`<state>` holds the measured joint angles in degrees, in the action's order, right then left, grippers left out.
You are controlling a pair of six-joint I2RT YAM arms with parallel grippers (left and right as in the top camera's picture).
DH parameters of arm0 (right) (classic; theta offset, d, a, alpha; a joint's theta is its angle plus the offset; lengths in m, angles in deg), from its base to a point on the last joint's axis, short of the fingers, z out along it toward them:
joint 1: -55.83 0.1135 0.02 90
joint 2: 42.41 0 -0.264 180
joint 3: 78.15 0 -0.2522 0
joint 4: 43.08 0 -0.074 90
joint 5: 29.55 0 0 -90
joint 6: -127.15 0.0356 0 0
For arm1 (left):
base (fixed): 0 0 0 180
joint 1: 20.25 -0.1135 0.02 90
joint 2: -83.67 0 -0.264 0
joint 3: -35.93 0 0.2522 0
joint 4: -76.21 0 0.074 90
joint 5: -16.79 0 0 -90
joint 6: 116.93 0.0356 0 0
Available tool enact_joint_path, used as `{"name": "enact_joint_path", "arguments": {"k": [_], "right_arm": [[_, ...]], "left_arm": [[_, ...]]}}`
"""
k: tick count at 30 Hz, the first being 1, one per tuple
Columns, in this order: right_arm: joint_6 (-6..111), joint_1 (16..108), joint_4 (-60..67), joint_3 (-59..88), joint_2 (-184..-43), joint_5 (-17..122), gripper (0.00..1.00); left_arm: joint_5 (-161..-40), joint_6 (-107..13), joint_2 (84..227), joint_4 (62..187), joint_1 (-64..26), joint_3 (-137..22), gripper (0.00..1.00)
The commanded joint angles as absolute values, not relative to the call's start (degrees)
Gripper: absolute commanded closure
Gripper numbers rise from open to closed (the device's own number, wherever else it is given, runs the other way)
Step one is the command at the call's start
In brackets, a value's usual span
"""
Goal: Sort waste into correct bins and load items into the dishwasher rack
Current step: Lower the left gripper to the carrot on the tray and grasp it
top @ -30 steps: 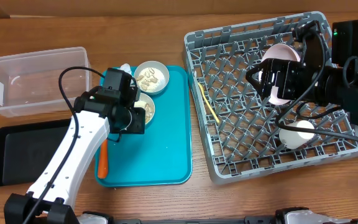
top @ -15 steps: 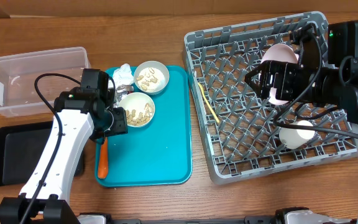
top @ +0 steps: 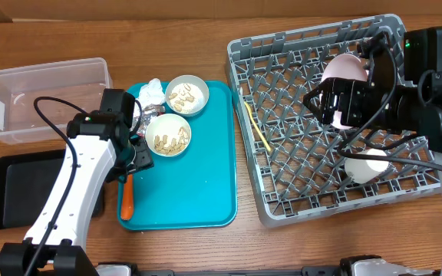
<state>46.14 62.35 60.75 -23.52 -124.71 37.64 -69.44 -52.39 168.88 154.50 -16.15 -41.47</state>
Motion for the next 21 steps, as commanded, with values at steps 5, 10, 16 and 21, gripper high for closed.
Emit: {"name": "enact_joint_path", "arguments": {"k": [5, 10, 16, 21], "right_arm": [[45.92, 62.57, 61.99, -23.3, -124.82, 40.02, 0.05], [45.99, 62.57, 62.52, -23.3, -124.82, 40.0, 0.05], [46.21, 62.57, 63.22, -23.28, -124.82, 39.98, 0.05], [46.23, 62.57, 63.44, -23.3, -124.82, 39.83, 0.06]], "left_arm": [[-63.36, -51.99, 170.3, 146.26, -16.53, -33.08, 0.35], [-62.7, -51.08, 170.68, 141.52, -18.43, -30.02, 0.36], [-62.42, -50.14, 170.68, 143.51, -18.47, -27.87, 0.37], [-66.24, -48.74, 170.68, 137.52, -18.47, -23.7, 0.43]]}}
